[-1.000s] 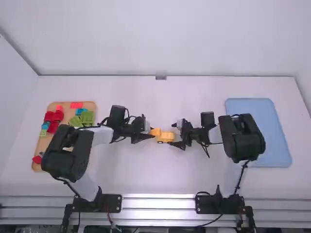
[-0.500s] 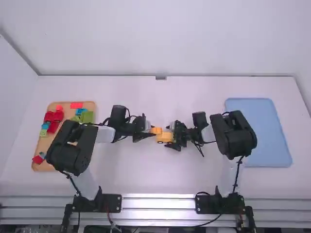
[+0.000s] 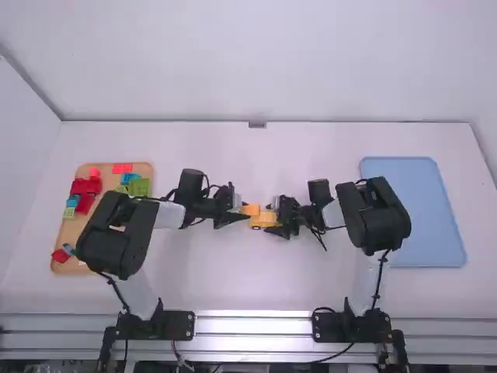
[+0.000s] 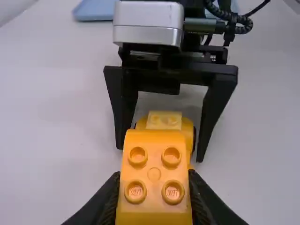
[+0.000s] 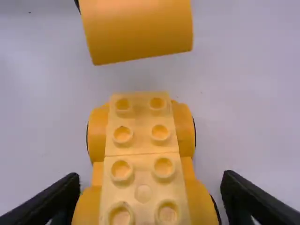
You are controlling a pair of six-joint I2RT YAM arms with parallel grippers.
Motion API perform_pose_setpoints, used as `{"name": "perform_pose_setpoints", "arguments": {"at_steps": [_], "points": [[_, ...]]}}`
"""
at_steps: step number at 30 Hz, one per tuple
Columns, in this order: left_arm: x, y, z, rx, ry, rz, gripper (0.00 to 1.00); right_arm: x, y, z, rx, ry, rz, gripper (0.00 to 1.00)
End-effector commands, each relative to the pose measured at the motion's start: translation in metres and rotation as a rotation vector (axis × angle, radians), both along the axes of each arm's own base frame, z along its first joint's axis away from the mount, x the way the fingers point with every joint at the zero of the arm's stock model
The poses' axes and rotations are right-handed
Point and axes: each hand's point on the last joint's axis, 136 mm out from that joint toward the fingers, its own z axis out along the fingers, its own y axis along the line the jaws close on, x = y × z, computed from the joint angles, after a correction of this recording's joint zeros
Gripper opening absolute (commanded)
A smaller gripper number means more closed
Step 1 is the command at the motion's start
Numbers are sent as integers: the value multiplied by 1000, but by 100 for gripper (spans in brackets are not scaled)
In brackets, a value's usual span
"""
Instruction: Assemble lego blocks to make yellow taxi
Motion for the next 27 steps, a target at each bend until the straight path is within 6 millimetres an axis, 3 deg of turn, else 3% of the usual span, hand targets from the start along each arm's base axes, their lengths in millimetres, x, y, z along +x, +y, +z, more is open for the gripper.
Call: {"name": "perform_pose_setpoints", "arguments": {"at_steps": [1, 3, 5, 16, 21, 27], "points": [[-6, -10, 4, -18, 0, -44, 12, 0, 1, -1, 8, -31, 31, 65], [-7, -12, 4, -18, 0, -49, 10, -3, 1, -2, 7, -27, 38, 56], [-7, -11, 4, -19, 2, -47, 9, -3, 0, -3, 5, -22, 37, 54], [-2, -29, -10, -14, 45, -93, 7, -6, 0, -4, -2, -22, 48, 55], [-8, -35, -12, 16, 44, -140, 5, -6, 0, -4, -1, -22, 48, 56], [-6, -32, -20, 56, 47, -108, 2, -6, 0, -4, -1, -22, 48, 56]]}}
